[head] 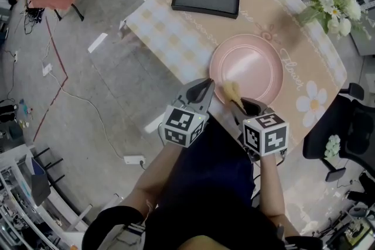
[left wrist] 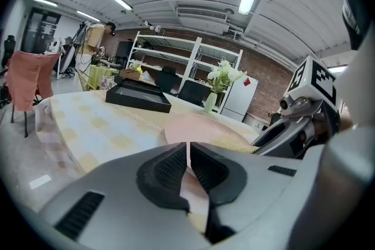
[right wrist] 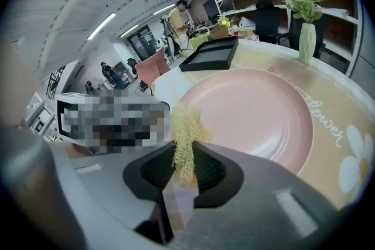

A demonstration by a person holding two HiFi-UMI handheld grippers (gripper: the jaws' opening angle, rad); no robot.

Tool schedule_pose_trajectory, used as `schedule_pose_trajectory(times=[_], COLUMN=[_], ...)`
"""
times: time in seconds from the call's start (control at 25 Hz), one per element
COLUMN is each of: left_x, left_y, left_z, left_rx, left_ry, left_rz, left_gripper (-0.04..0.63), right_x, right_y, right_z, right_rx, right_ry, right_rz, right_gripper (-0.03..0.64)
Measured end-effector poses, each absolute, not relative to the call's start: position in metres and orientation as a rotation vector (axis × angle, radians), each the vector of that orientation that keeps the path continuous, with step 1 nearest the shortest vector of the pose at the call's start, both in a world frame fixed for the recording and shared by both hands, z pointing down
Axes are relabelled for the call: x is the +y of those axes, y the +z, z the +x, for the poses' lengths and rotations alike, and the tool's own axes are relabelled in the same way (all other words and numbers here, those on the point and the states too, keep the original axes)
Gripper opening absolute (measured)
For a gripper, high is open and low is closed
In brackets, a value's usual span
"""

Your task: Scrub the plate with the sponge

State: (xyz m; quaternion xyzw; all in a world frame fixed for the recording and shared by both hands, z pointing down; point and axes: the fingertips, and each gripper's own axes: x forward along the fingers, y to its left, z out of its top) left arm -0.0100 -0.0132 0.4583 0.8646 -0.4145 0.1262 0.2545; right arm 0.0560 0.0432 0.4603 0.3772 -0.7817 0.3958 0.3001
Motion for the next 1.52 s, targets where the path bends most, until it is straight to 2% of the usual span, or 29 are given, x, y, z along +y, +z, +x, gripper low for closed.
schedule_pose_trajectory(times=[0.6,1.52], left_x=[-0.015,-0.024], left_y=[0.462,0.462], left_z=[-0.01,-0.003], left_rx=[-1.127,-1.127], left_ry=[0.352,0.358], left_rz=[2.339,2.336], left_gripper=[0.025,0.025], right_x=[0.046,0.04], right_y=[0.472,0.482], right_z=[0.041,0.062], right_rx=[-2.048,-2.0], right_ry=[1.013,0.985], right_rz=[0.885,0.922], right_gripper=[0.077,0.077])
